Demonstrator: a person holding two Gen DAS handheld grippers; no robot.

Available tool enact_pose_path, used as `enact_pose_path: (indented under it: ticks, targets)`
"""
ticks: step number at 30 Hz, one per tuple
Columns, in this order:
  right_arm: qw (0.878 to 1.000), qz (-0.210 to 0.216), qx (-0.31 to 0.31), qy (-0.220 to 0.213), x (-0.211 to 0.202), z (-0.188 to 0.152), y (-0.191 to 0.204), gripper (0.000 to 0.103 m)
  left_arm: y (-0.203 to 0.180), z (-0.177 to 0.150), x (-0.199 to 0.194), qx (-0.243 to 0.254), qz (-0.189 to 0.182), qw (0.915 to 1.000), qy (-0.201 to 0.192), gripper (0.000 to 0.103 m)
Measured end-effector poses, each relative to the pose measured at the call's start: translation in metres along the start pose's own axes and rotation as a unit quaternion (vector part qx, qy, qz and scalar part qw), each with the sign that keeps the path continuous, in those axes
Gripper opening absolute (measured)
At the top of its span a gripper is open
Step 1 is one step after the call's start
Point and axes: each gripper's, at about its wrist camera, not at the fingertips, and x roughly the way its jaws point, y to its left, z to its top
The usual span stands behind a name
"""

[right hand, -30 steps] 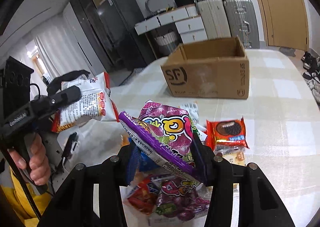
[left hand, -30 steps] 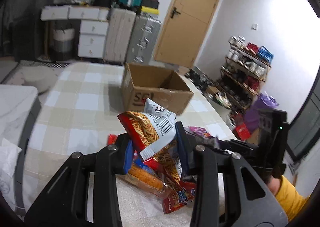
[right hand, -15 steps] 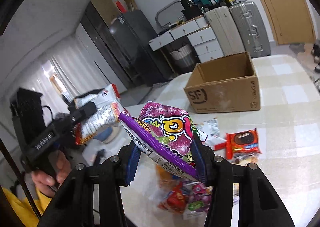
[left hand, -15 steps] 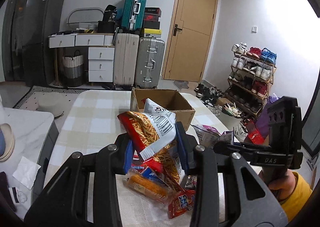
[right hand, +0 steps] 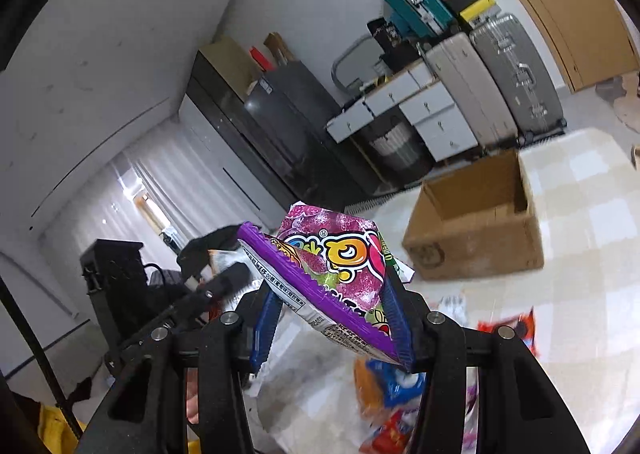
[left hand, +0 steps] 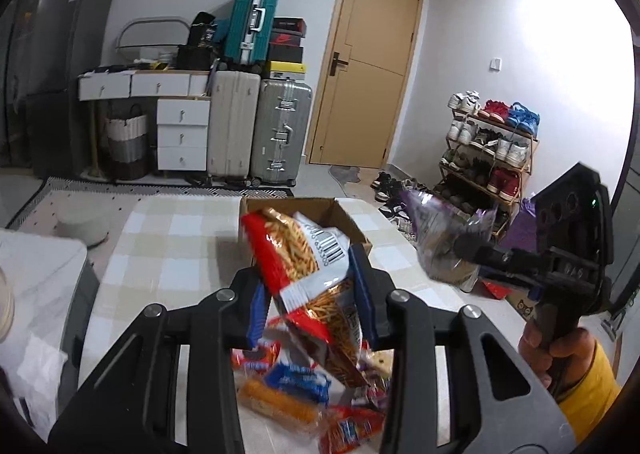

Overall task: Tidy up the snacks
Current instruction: 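Lift both held bags and carry them toward the cardboard box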

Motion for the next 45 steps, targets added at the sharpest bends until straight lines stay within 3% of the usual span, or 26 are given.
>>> enact_pose_path:
  ticks: [2,5,9,12,16,17,20,25,27,32,36,43,45]
  targets:
    - [1.0,-0.002,-0.003,-0.01,-0.002,0.017,-0.001,0.049,-0.006,0.013,0.015,0.004,-0.012,0.9999,0.005,0.03]
    - [1.0,-0.011,-0.014,-0.015,0.003,0.04,-0.004,0.049,-0.009,0.036,0.045,0.007,-0.017,0.9998,0.011,0.017]
    - [1.0,-0.011,-0.016,-0.007,0.022,0.065,-0.017,0.049,-0.007,0.059,0.102,0.008,-0.02,0.9991,0.036,0.016]
    - [1.0,-0.015,-0.002,0.007,0.042,0.062,-0.035,0.049,0.008,0.057,0.127,-0.035,-0.047,0.9961,0.066,0.016]
    - [0.999,-0.013,0.005,0.029,0.058,0.039,-0.053,0.049,0.019,0.027,0.136,-0.022,-0.024,0.9949,0.096,0.016]
    - [0.999,-0.015,0.004,0.031,0.059,0.034,-0.056,0.049,0.025,0.015,0.146,-0.027,-0.028,0.9931,0.111,0.018]
    - [0.999,-0.017,0.02,0.037,0.065,0.022,-0.07,0.049,0.039,-0.025,0.172,-0.023,-0.012,0.9869,0.159,0.045]
    - [0.998,-0.028,0.03,0.048,0.066,0.008,-0.082,0.049,0.054,-0.066,0.195,-0.071,-0.025,0.9771,0.199,0.049]
    - [0.998,-0.025,0.029,0.048,0.065,0.005,-0.082,0.049,0.055,-0.073,0.207,-0.068,-0.034,0.9741,0.213,0.062]
    - [0.998,-0.021,0.019,0.048,0.063,0.002,-0.079,0.049,0.046,-0.089,0.232,-0.05,-0.017,0.9694,0.24,0.062]
    - [0.998,-0.016,0.019,0.049,0.063,0.0,-0.08,0.049,0.046,-0.108,0.257,-0.022,0.008,0.966,0.258,0.079]
    - [0.998,-0.01,0.02,0.051,0.065,-0.004,-0.083,0.049,0.052,-0.12,0.264,-0.006,-0.002,0.9667,0.256,0.08]
    - [0.998,-0.01,0.024,0.051,0.066,-0.005,-0.085,0.049,0.051,-0.123,0.264,0.001,-0.005,0.9668,0.255,0.07]
